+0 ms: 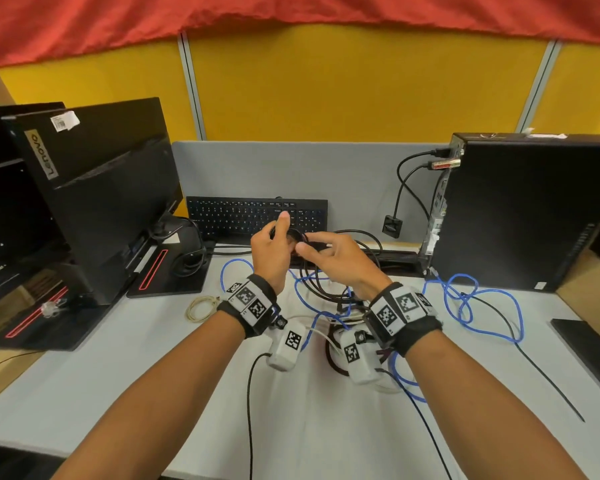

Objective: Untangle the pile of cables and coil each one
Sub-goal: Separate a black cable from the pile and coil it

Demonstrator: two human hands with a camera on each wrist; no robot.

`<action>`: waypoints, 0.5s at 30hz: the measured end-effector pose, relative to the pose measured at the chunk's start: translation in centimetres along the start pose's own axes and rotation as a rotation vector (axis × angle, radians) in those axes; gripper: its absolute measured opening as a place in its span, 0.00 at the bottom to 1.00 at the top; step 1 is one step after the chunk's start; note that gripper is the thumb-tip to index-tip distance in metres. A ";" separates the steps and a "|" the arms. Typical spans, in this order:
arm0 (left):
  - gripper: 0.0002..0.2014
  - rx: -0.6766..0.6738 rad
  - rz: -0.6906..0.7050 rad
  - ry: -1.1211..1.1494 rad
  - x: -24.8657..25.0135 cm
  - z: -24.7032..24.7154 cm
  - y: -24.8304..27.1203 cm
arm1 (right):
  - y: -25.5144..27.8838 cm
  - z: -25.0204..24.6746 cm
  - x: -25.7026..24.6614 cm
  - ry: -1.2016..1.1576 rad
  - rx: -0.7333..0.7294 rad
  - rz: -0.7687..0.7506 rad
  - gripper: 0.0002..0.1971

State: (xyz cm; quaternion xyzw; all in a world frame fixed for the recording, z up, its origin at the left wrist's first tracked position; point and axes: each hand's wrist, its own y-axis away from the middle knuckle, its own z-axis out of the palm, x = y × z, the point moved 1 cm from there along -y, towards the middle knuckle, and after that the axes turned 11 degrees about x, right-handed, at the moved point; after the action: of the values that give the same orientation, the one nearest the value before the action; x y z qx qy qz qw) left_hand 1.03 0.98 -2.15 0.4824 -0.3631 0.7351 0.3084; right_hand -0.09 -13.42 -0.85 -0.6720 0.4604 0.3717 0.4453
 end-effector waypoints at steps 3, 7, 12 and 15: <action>0.21 -0.081 -0.136 0.176 0.5 0.4 0.3 | 0.1 0.1 0.5 0.007 0.123 -0.168 0.05; 0.20 -0.095 -0.218 0.217 0.6 0.6 1.0 | -0.5 0.5 0.0 0.158 0.253 -0.183 0.10; 0.22 -0.148 -0.196 0.135 0.4 0.6 2.1 | -1.2 1.3 0.0 0.459 0.228 -0.191 0.13; 0.22 -0.209 -0.167 0.061 0.5 0.4 2.5 | -1.1 1.2 0.4 0.505 0.241 -0.234 0.07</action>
State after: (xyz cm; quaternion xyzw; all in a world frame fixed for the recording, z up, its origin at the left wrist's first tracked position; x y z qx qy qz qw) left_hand -0.91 -0.69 -2.17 0.4534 -0.3869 0.6793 0.4281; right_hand 0.94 -12.19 -1.29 -0.7340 0.5169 0.0818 0.4329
